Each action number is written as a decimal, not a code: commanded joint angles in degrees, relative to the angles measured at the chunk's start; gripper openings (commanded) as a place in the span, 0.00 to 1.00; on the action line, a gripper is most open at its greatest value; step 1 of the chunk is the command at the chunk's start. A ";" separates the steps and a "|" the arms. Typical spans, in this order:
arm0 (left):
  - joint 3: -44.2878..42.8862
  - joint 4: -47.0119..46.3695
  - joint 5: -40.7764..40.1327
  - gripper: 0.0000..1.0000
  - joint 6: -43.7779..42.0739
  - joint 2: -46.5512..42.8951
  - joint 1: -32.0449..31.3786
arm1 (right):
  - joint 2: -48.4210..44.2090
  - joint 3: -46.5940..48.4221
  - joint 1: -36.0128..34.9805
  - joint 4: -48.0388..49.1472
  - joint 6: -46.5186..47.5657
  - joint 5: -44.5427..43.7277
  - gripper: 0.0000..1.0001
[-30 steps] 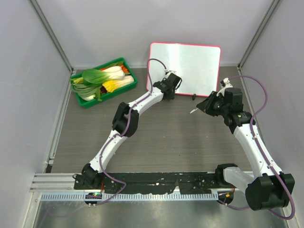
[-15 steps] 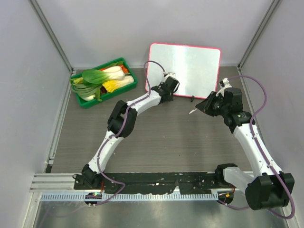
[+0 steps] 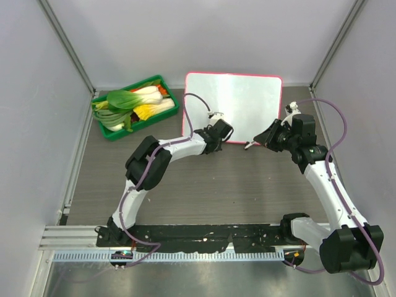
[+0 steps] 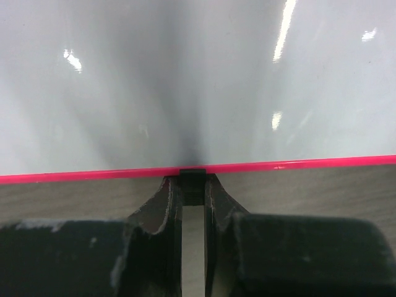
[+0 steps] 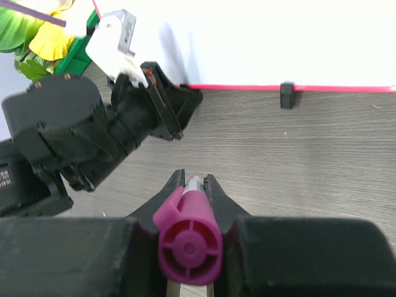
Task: Write a sentence on the whiteboard
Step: Move the whiteboard stand to the center of the board.
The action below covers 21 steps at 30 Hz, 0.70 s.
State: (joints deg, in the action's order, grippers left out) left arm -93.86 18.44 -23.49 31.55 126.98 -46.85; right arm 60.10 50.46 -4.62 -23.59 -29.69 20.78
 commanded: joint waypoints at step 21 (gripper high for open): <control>27.51 5.99 -10.00 0.00 21.71 -22.48 -13.88 | -5.60 -2.20 0.23 1.53 -1.07 2.25 0.01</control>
State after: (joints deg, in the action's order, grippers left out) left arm -67.16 20.27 -30.24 48.21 108.09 -57.82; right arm 56.40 48.18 -4.62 -23.64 -30.30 22.31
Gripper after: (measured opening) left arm 0.138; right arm 0.186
